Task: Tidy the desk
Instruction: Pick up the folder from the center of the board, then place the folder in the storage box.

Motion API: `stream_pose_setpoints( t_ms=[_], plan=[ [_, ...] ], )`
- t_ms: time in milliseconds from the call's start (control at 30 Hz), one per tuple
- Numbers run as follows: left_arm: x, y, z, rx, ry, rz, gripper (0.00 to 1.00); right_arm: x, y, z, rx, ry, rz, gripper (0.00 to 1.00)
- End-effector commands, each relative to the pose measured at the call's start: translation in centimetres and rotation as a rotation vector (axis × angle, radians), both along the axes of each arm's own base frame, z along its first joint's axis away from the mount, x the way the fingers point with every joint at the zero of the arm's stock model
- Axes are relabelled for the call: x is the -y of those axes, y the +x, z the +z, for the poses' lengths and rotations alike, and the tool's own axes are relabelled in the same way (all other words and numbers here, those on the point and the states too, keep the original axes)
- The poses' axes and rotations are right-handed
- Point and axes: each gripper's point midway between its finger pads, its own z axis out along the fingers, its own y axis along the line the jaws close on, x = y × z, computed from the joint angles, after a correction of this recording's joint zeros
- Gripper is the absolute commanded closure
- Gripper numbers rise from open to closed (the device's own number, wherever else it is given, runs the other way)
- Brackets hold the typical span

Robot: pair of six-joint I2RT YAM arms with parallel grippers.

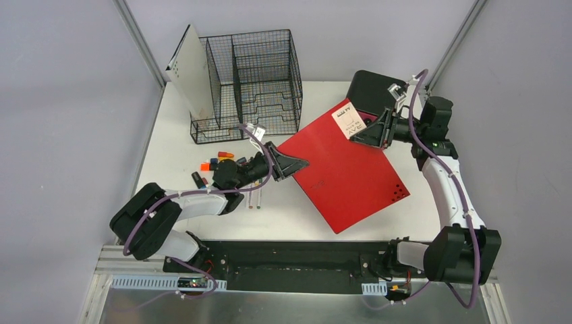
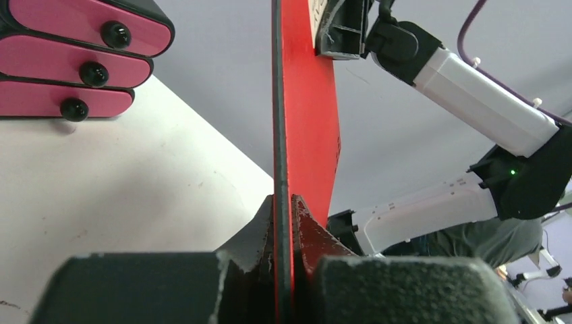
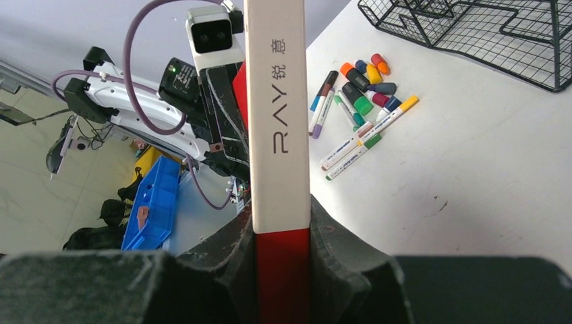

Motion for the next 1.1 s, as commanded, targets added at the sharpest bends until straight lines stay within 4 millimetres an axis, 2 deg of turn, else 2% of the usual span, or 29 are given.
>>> stream_pose_setpoints(
  t_ms=[0, 67, 133, 200, 333, 400, 467, 600, 633, 767, 867, 1067],
  plan=[
    [-0.8, -1.0, 3.9, 0.135, -0.014, -0.052, 1.00, -0.2, -0.4, -0.2, 0.010, 0.007, 0.019, 1.00],
    [-1.1, -1.6, 4.3, 0.169, 0.000, -0.101, 1.00, 0.0, -0.4, -0.6, 0.021, 0.002, 0.014, 0.98],
    [-1.6, -1.6, 4.6, 0.154, 0.004, -0.124, 1.00, 0.0, -0.6, -1.0, 0.026, -0.002, 0.015, 0.89],
    [-2.2, -1.3, 4.6, 0.135, 0.017, -0.128, 1.00, 0.1, -0.6, -1.6, 0.033, -0.012, 0.011, 0.71],
    [-3.8, -0.2, 4.5, 0.094, 0.055, -0.090, 1.00, 0.6, -0.6, -2.4, 0.047, -0.037, -0.016, 0.29],
    [-4.8, 0.0, 4.9, 0.102, 0.071, -0.064, 1.00, 1.1, -0.4, -2.7, 0.053, -0.053, -0.040, 0.13],
    [-6.0, 0.3, 5.3, 0.115, 0.099, -0.027, 1.00, 1.7, -0.2, -3.2, 0.065, -0.078, -0.071, 0.03],
    [-8.1, 0.4, 6.4, 0.162, 0.194, 0.066, 1.00, 2.8, 0.1, -4.2, 0.087, -0.158, -0.127, 0.01],
    [-8.6, 0.5, 5.8, 0.137, 0.247, 0.094, 1.00, 3.1, 0.3, -4.3, 0.093, -0.171, -0.140, 0.01],
    [-11.4, 0.3, 7.2, 0.207, 0.396, 0.256, 1.00, 3.4, 0.4, -4.2, 0.101, -0.184, -0.157, 0.01],
    [-13.6, 0.1, 8.5, 0.257, 0.470, 0.372, 1.00, 3.5, 0.4, -4.2, 0.102, -0.184, -0.159, 0.01],
    [-17.1, -0.6, 12.4, 0.383, 0.542, 0.552, 1.00, 3.5, 0.3, -4.1, 0.103, -0.182, -0.159, 0.01]
  ],
)
